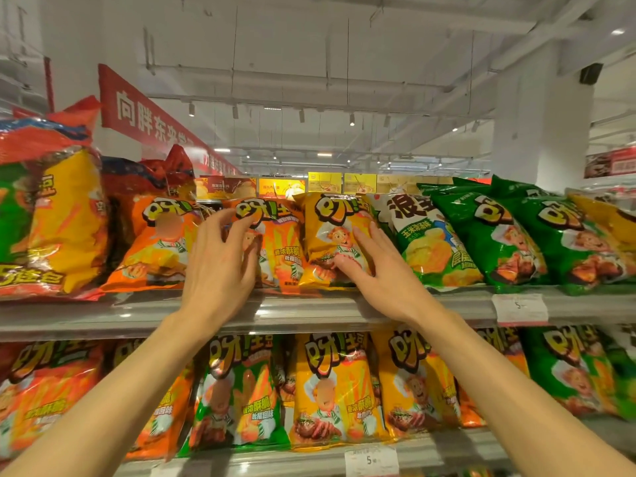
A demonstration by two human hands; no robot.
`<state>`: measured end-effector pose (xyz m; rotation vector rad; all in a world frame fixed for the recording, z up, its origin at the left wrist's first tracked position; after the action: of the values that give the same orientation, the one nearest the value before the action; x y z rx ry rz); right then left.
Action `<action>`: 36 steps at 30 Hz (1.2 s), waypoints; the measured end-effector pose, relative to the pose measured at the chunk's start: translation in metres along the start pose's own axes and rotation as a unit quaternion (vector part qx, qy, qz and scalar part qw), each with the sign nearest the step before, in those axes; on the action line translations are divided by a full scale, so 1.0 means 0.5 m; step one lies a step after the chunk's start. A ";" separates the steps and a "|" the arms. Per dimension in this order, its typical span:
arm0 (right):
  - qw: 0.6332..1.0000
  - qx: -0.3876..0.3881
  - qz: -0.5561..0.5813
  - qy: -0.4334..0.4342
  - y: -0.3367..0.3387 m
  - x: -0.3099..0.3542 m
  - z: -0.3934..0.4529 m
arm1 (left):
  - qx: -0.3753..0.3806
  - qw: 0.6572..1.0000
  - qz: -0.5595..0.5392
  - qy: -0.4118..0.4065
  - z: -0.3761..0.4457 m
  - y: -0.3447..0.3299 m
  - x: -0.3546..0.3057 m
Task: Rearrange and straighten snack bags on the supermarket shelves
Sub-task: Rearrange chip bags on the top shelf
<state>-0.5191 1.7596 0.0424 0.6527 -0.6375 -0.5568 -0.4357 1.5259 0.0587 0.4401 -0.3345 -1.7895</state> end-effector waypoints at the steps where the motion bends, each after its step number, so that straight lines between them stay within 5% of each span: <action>1: 1.000 -0.019 0.016 0.010 0.017 -0.001 -0.003 | -0.007 1.000 -0.004 -0.020 0.003 0.001 -0.019; 7: 0.979 -0.182 -0.064 -0.058 0.155 -0.080 -0.023 | 0.057 0.995 -0.027 -0.079 0.030 -0.056 -0.141; 15: 0.970 -0.112 -0.097 -0.192 0.145 -0.197 -0.042 | 0.138 0.986 -0.082 -0.044 0.037 -0.138 -0.184; 32: 0.949 -0.207 0.187 -0.145 0.206 -0.174 -0.049 | 0.077 0.986 -0.147 -0.021 0.032 -0.102 -0.203; 36: 0.950 -0.197 0.217 -0.112 0.196 -0.124 -0.056 | 0.112 0.943 -0.308 0.052 0.038 -0.106 -0.227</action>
<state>-0.5155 1.8756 0.0712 0.0622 -0.8279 -0.3318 -0.4644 1.6490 0.0655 0.8710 -0.3514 -2.3338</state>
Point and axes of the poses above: each hand's wrist, its own z-axis towards the middle knuckle, its own y-axis out of the back of the hand, x = y × z, the point moved 8 cm from there along z, towards the middle knuckle, and after that the axes turned 4 degrees about x, right-handed, at the moved point
